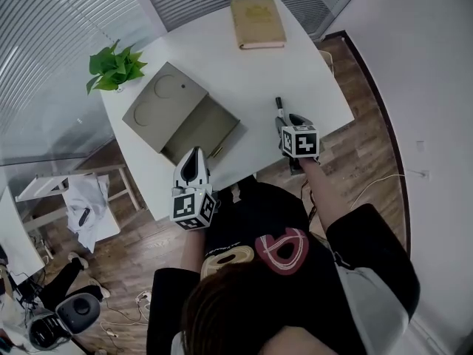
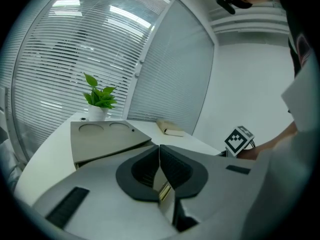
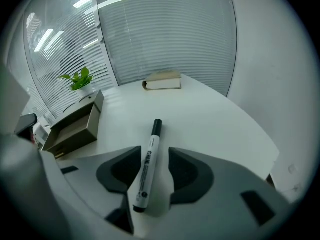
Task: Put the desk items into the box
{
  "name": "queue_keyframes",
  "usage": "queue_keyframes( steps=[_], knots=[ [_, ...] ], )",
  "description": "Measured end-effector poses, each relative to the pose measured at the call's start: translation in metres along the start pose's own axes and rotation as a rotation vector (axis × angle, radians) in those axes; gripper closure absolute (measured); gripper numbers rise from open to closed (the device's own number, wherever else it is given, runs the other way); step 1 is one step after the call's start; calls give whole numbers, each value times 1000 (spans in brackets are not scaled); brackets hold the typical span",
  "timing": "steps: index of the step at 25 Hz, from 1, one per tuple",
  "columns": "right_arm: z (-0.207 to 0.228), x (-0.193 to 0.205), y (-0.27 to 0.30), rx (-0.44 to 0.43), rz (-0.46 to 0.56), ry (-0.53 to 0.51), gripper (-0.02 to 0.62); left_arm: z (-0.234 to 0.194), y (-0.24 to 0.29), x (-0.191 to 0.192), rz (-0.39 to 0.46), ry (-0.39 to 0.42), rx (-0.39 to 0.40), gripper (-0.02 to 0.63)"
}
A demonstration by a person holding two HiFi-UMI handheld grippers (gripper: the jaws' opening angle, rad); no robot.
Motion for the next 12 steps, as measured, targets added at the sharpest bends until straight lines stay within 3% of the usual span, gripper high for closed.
queue_keyframes(
  steps=[12],
  knots=[
    [0, 2, 3, 47, -12, -28, 436, -9, -4, -3, 15, -12, 6, 586]
  ],
)
Point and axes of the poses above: the fingertips, and each gripper's own axes: y forward along the fingers, z to its right, x out of its underside, the point moved 2 cm from there along -y, backward along the fingers, and after that the axes turned 2 degrees about -z, right-handed, at the moved point
